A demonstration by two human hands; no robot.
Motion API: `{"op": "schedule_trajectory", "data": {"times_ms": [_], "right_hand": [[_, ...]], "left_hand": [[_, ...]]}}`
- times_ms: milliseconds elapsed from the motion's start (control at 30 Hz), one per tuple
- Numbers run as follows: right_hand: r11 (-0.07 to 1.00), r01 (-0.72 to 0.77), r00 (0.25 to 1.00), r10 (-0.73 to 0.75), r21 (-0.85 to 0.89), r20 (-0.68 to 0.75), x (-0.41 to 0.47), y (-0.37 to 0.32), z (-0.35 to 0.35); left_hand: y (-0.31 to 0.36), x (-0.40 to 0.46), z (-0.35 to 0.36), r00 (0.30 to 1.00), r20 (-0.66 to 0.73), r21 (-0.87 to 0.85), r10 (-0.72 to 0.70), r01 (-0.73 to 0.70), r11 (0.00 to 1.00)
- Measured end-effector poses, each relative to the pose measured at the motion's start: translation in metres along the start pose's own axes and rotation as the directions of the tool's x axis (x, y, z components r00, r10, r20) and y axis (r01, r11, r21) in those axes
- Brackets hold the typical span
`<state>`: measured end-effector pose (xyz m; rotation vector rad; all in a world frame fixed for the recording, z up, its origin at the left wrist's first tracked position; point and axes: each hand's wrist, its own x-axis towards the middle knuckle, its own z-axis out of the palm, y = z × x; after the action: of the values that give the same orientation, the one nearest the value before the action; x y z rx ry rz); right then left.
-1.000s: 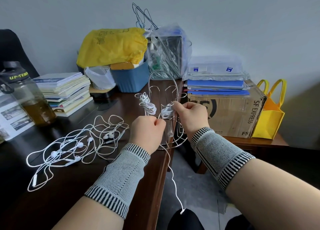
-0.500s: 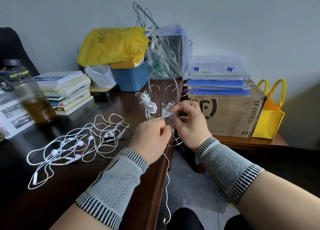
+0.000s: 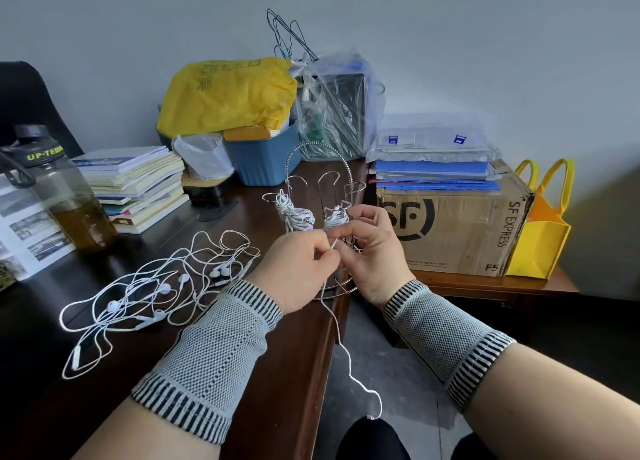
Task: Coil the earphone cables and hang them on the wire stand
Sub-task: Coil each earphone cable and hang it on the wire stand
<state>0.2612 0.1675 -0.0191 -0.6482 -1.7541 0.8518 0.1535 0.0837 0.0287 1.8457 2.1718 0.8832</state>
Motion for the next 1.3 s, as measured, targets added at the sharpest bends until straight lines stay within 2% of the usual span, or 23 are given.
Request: {"op": "schedule_trajectory", "data": {"times_ms": [100,167,300,400,533,633,733,833,900,967,1067,1100,1167,1233,1300], "right_hand": [[0.996,-0.072,0.996,0.075,0.059,-0.055,0.002,-0.002,-0.003],[0.99,-0.105,0.99,0.112,0.09,-0.08,0.004,0.0,-0.006],[0.922,-0.25,0.959,0.278,0.296,-0.054,0.005,0.001,-0.009],[0.866,-0.335,0.927,0.374,0.371,-0.035,0.01,0.0,-0.006],[0.814,-0.373,0.902,0.43,0.445,-0.03,0.013,-0.006,-0.005],[0.811,-0.389,0.902,0.431,0.438,0.002,0.009,-0.012,-0.005],[0.823,-0.384,0.91,0.413,0.419,0.024,0.007,-0.016,0.001],[0.828,-0.391,0.909,0.417,0.401,0.027,0.008,-0.015,0.004],[0.852,-0.375,0.918,0.396,0.366,0.019,0.008,-0.015,0.005],[0.846,-0.379,0.916,0.4,0.375,0.022,0.009,-0.016,0.007],[0.825,-0.41,0.896,0.445,0.389,0.001,0.01,-0.018,0.009],[0.823,-0.417,0.891,0.454,0.386,-0.006,0.012,-0.016,0.01],[0.834,-0.424,0.885,0.464,0.354,-0.033,0.014,-0.016,0.012],[0.852,-0.422,0.884,0.463,0.309,-0.069,0.016,-0.016,0.013],[0.858,-0.429,0.877,0.47,0.281,-0.096,0.019,-0.017,0.014]], "left_hand": [[-0.003,0.0,-0.005,0.998,-0.043,-0.02,-0.04,0.039,0.999],[-0.002,0.0,-0.009,0.998,-0.017,-0.074,-0.066,0.065,0.995],[0.007,-0.001,-0.015,0.997,0.049,-0.208,-0.059,0.068,0.976],[0.02,0.007,-0.014,0.991,-0.013,-0.385,-0.133,0.118,0.915],[0.023,0.012,-0.005,0.954,-0.205,-0.245,-0.216,0.164,0.956],[0.013,0.013,-0.006,0.921,-0.281,-0.323,-0.269,0.173,0.93],[0.004,0.011,-0.01,0.935,-0.227,-0.427,-0.271,0.155,0.891],[-0.005,0.006,-0.023,0.984,-0.083,-0.484,-0.157,0.098,0.87],[-0.004,0.004,-0.031,0.999,-0.029,-0.441,-0.045,0.028,0.897],[0.001,0.004,-0.032,0.999,-0.05,-0.413,-0.001,-0.019,0.911],[0.011,0.011,-0.025,0.958,-0.251,-0.295,-0.138,0.06,0.954],[0.012,0.015,-0.023,0.928,-0.325,-0.215,-0.184,0.117,0.97],[0.01,0.02,-0.019,0.901,-0.402,0.038,-0.165,0.197,0.98],[0.006,0.021,-0.018,0.91,-0.396,0.221,-0.122,0.224,0.949],[0.002,0.022,-0.017,0.92,-0.38,0.319,-0.095,0.227,0.92]]}}
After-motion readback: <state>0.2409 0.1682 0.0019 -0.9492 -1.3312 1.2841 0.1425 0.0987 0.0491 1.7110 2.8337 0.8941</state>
